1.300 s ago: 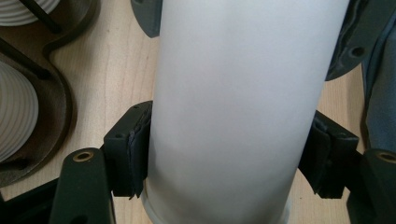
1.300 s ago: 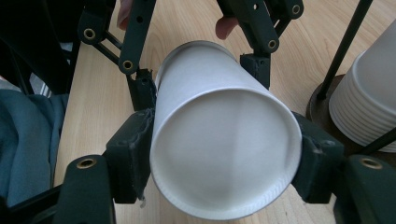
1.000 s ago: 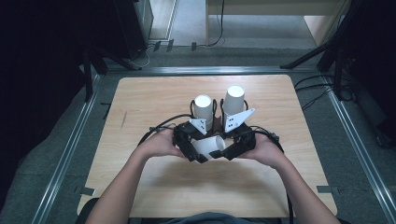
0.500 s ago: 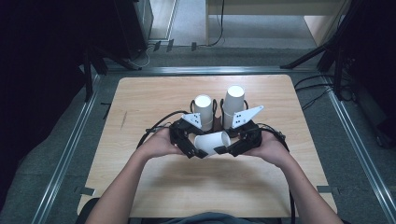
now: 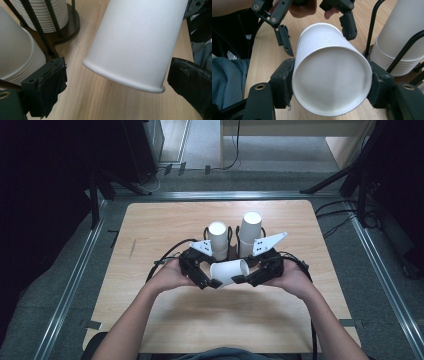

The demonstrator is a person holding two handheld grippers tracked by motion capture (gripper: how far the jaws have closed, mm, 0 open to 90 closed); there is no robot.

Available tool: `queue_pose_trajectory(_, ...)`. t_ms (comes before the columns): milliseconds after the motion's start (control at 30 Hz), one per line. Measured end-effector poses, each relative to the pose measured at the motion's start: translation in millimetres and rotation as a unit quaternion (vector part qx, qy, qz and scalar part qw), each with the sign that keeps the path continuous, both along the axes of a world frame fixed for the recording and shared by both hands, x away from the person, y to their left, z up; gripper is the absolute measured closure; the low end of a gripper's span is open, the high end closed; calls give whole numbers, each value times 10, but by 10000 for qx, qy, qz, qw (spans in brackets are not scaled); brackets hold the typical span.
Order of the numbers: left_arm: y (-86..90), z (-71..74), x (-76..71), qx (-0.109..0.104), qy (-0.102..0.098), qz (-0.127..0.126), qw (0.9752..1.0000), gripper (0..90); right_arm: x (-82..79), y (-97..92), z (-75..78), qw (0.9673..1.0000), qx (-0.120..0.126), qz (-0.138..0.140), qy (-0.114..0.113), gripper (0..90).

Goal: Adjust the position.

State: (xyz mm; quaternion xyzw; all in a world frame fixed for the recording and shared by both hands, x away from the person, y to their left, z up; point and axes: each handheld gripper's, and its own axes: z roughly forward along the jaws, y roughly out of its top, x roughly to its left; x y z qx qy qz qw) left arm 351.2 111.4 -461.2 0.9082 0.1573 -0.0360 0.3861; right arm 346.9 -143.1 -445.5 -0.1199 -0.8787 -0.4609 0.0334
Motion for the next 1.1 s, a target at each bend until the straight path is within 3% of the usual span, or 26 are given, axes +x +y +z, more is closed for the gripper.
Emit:
queue_pose_trajectory(200,-31,-47,-21,-58,-45,-6,10000,26,3,-23,23,10000,81,-9,-2,342)
queue_pose_trajectory(433,-53,-108,-36,-288,41,-5,9996,27,3,-39,43,9999,163,-21,1,341)
queue_pose_trajectory(533,-61,-110,-44,-383,-32,20,9993,29,4,-45,51,9998,192,-27,12,341)
queue_pose_trajectory(933,-30,-75,-61,-779,-87,-106,9969,188,8,-45,65,9991,395,28,132,342)
queue_pose_trajectory(1100,-17,-70,-54,-751,-95,-197,9969,216,9,-49,64,9990,416,32,187,346)
